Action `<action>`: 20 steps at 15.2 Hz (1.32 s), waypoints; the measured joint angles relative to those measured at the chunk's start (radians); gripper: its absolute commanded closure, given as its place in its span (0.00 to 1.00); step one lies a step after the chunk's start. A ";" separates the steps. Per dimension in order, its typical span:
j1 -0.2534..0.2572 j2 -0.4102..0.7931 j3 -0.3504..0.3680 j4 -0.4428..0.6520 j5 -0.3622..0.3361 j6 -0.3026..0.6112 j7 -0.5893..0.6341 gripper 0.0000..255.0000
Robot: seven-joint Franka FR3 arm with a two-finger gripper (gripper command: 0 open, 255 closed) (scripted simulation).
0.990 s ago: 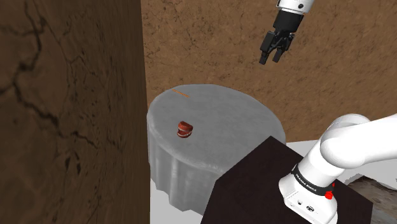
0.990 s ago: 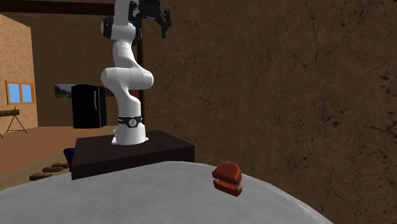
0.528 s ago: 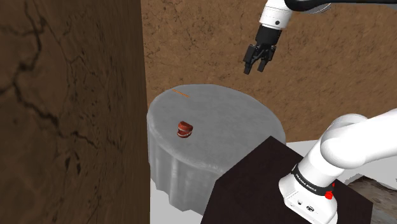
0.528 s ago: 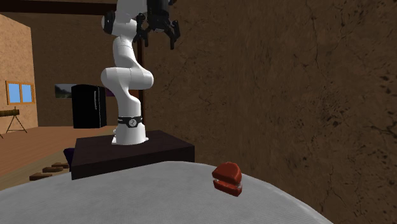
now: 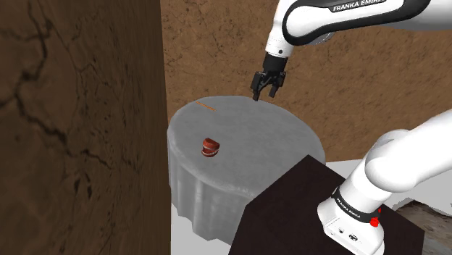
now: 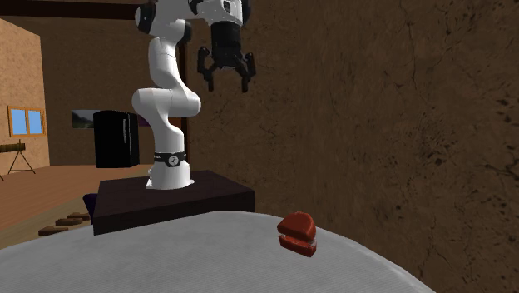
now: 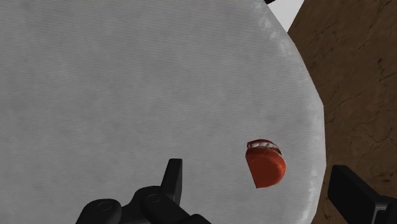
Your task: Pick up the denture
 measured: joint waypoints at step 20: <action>0.040 0.737 0.053 0.296 -0.048 0.389 0.137 0.00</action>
